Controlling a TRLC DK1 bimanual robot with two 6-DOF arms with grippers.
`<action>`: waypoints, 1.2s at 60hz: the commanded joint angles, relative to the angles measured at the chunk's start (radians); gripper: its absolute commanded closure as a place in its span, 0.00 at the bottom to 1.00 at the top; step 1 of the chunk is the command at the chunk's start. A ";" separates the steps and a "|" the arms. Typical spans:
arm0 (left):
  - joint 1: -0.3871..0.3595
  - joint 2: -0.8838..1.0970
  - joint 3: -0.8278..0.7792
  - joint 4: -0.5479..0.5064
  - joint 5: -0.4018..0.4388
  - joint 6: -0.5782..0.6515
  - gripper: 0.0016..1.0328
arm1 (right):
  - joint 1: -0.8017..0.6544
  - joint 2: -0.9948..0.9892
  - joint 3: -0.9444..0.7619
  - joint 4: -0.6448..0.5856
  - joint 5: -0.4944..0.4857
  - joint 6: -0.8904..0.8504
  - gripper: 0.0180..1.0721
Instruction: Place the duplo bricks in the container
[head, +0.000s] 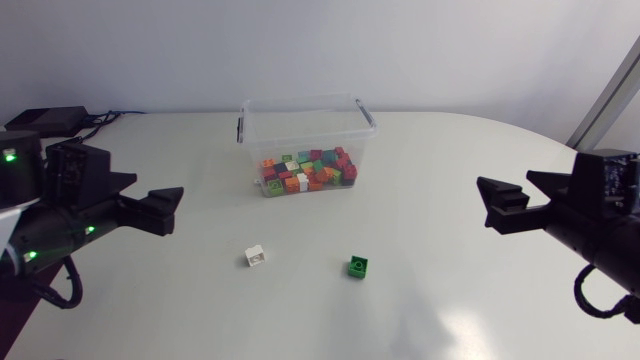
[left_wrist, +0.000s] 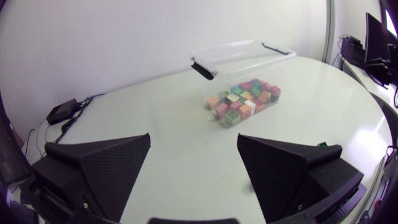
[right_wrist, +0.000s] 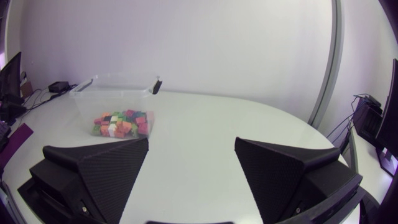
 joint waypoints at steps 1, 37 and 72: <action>-0.019 0.084 0.050 -0.013 -0.007 0.040 0.07 | 0.019 0.082 0.059 -0.053 -0.007 -0.005 0.05; -0.208 0.680 0.357 -0.354 0.052 0.457 0.08 | 0.149 0.542 0.392 -0.506 -0.087 -0.225 0.05; -0.232 1.020 0.669 -0.622 0.113 0.560 0.26 | 0.390 0.763 0.455 -0.514 -0.042 -0.422 0.05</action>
